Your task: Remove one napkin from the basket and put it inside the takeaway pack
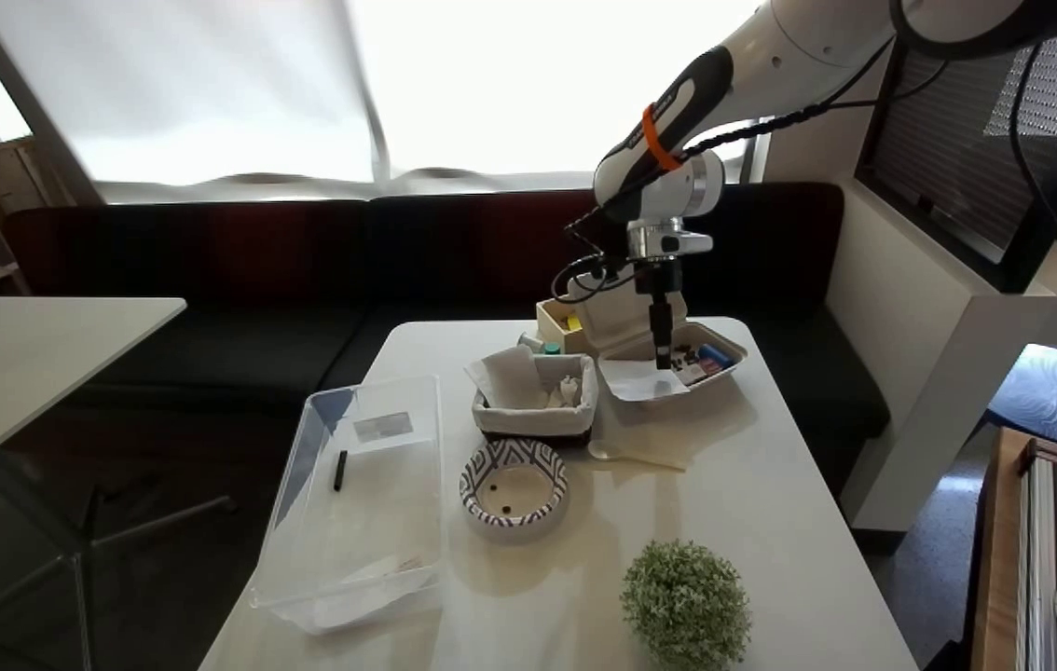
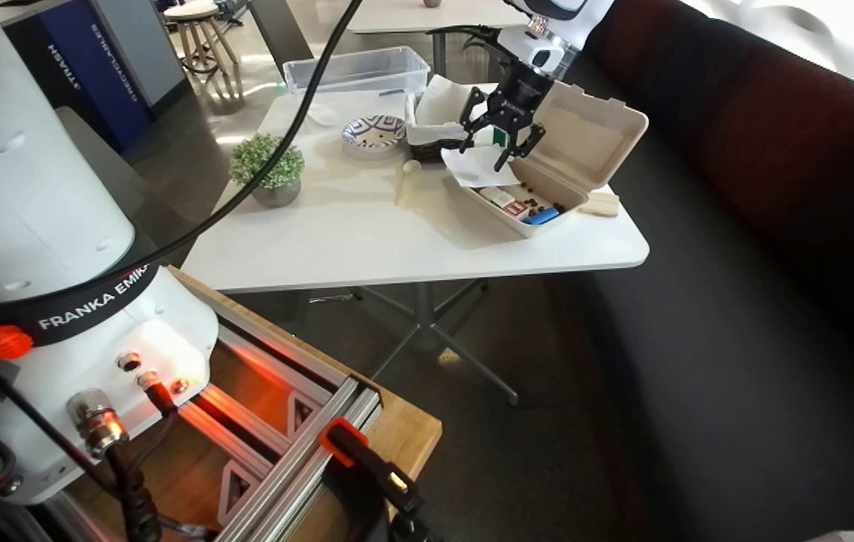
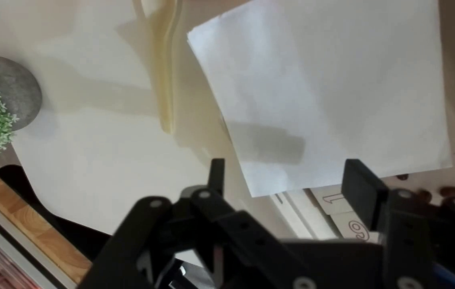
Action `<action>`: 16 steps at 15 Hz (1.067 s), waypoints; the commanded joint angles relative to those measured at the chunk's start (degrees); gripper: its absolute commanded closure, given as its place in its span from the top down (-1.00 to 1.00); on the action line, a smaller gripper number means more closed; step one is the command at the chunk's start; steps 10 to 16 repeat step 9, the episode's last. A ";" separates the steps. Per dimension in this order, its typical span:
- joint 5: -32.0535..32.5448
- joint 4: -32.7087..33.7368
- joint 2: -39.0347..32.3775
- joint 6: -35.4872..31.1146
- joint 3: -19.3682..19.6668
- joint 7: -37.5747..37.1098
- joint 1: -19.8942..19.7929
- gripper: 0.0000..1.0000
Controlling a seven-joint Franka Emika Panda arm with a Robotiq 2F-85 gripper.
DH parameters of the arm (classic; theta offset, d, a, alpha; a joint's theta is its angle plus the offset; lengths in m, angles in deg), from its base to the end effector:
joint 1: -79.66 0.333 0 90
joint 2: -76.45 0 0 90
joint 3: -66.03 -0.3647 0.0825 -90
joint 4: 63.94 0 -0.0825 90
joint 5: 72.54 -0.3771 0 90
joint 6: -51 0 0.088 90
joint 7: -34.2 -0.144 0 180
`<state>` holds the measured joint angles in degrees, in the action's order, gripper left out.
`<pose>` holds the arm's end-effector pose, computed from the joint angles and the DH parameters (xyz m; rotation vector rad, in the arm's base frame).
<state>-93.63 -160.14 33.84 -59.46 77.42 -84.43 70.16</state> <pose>0.6076 -0.1821 0.1550 0.7177 -2.7400 -0.6213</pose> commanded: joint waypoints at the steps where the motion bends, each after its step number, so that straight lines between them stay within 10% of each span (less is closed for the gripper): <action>1: 0.24 0.28 -0.11 0.13 -0.27 -0.11 -0.29 0.64; 4: 0.24 0.36 -0.11 0.13 -0.27 -0.10 -0.30 0.99; 16: 0.27 0.37 -0.11 0.13 -0.27 -0.10 -0.30 0.98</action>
